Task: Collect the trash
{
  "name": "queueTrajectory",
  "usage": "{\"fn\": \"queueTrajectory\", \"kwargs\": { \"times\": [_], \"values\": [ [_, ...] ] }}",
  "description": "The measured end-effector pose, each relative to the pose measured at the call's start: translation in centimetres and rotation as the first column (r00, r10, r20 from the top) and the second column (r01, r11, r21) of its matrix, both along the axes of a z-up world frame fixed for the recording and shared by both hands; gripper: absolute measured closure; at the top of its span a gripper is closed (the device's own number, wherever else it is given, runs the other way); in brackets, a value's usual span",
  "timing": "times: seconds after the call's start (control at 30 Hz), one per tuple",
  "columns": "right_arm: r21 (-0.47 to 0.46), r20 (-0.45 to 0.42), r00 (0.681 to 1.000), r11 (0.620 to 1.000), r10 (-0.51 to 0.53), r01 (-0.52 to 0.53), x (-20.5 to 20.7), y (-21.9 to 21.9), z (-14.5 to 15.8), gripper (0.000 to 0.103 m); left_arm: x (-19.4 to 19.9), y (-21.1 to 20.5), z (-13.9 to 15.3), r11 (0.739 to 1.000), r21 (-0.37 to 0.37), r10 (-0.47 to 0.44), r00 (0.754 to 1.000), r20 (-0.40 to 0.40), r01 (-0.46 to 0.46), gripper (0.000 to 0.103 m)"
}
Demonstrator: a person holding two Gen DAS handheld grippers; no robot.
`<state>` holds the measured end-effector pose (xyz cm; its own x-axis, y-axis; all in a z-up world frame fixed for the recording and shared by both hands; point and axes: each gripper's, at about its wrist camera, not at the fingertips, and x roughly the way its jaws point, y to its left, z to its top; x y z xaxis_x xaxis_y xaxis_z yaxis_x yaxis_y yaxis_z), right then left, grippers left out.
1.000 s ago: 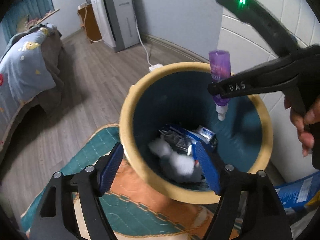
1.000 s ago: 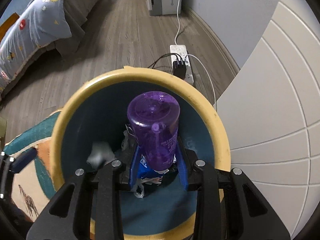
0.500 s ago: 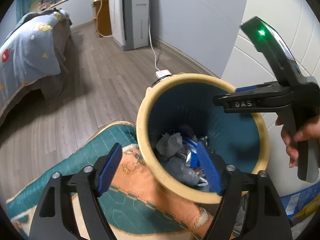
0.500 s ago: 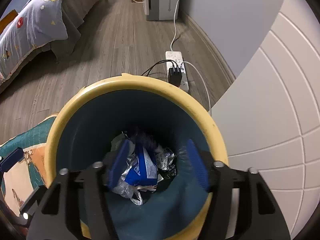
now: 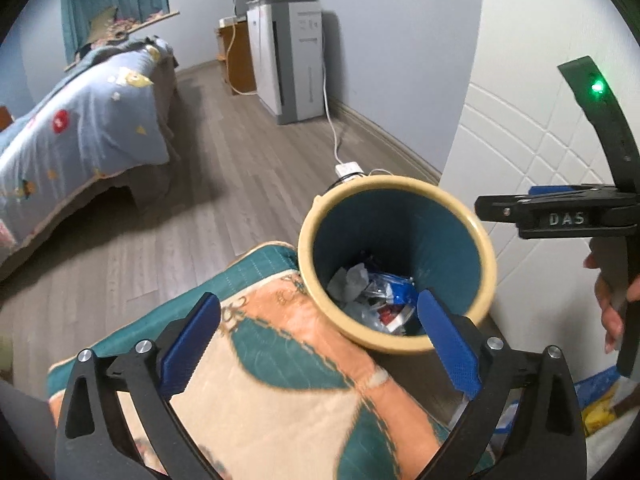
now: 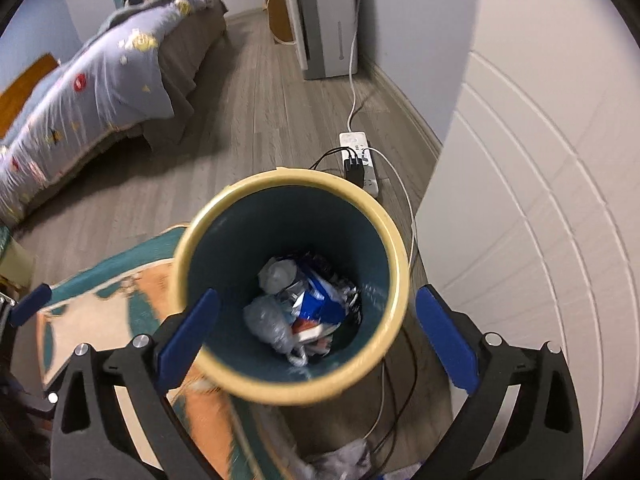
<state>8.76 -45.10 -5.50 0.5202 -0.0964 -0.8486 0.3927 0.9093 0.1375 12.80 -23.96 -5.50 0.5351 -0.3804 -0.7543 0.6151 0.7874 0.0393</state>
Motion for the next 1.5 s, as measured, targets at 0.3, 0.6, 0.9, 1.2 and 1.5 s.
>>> {"fn": "queueTrajectory", "kwargs": {
  "times": [0.3,0.6,0.9,1.2,1.5],
  "values": [
    [-0.03,0.019,0.999,0.999,-0.031,0.031,-6.6,2.3,2.3,0.006,-5.0,2.6,4.6,0.998,-0.039,0.05,0.998,0.027,-0.048,0.005],
    [-0.204,0.049,0.999,0.978,-0.023,0.033,-6.8,4.1,2.5,0.006,-4.6,3.3,3.7,0.987,-0.039,0.158,0.987,0.013,-0.157,0.005],
    [-0.1,0.117,0.993,0.995,0.015,-0.003,-5.5,2.9,1.5,0.006,-3.4,1.4,1.3,0.997,-0.008,0.075,0.996,0.052,-0.074,0.005],
    [-0.155,0.102,0.995,0.988,0.012,0.004,-5.9,3.4,1.4,0.006,-3.6,1.8,1.4,0.998,-0.027,0.058,0.997,0.043,-0.057,0.005],
    [-0.179,0.09,0.996,0.984,0.027,-0.01,-5.8,4.1,1.5,0.006,-3.8,2.6,1.8,0.997,-0.03,0.068,0.997,0.045,-0.066,0.005]
  ]
}}
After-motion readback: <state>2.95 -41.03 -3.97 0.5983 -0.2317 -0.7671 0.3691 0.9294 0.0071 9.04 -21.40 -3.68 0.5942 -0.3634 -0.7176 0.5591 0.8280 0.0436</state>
